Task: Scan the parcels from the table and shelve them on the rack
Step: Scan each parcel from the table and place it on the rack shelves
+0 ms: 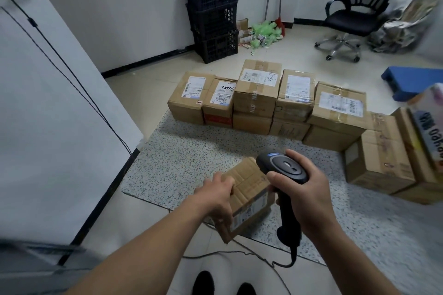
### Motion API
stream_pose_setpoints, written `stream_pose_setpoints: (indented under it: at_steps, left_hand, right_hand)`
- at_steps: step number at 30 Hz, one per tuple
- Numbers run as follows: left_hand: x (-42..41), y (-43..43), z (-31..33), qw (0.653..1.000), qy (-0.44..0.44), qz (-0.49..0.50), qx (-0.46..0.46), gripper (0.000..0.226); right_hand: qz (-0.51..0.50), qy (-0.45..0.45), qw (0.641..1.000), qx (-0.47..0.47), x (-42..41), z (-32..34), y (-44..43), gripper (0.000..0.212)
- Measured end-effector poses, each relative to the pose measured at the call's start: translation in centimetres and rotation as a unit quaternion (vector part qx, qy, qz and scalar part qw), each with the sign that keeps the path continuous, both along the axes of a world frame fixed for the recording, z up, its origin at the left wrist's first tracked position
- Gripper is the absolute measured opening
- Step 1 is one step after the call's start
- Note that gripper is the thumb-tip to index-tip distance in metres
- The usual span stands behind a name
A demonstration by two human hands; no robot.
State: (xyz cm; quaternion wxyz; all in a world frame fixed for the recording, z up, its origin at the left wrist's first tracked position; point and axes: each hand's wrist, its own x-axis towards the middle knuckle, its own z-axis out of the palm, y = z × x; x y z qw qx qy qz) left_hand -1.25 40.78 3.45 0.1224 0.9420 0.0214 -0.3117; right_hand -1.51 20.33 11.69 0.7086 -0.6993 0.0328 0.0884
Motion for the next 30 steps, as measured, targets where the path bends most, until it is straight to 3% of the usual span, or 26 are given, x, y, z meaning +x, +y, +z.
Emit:
stream_pose_setpoints:
  at_steps: [6, 11, 17, 23, 27, 30]
  left_hand:
    - [-0.4, -0.4, 0.3, 0.999, -0.020, 0.027, 0.004, 0.077]
    - [-1.1, 2.9, 1.4, 0.982, -0.051, 0.159, -0.087, 0.076]
    - [-3.4, 9.2, 4.2, 0.902, -0.069, 0.310, -0.294, 0.092]
    - [-7.2, 14.0, 7.2, 0.851, -0.119, 0.344, -0.378, 0.089]
    - [-10.3, 17.4, 9.1, 0.866, -0.131, 0.322, -0.360, 0.085]
    - [-12.6, 20.0, 10.5, 0.886, -0.116, 0.301, -0.333, 0.089]
  right_hand:
    - [0.009, -0.006, 1.000, -0.006, -0.6, -0.3, -0.9, 0.083]
    - [0.025, -0.002, 1.000, -0.004, -1.4, 0.0, -0.7, 0.078]
    - [0.065, -0.012, 0.998, -0.009, -3.4, 0.6, 1.8, 0.069]
    - [0.118, -0.047, 0.991, -0.040, -7.0, 1.9, 5.9, 0.071]
    - [0.163, -0.080, 0.979, -0.096, -10.3, 2.5, 8.7, 0.085]
    - [0.183, -0.095, 0.972, -0.111, -13.3, 3.3, 10.6, 0.080]
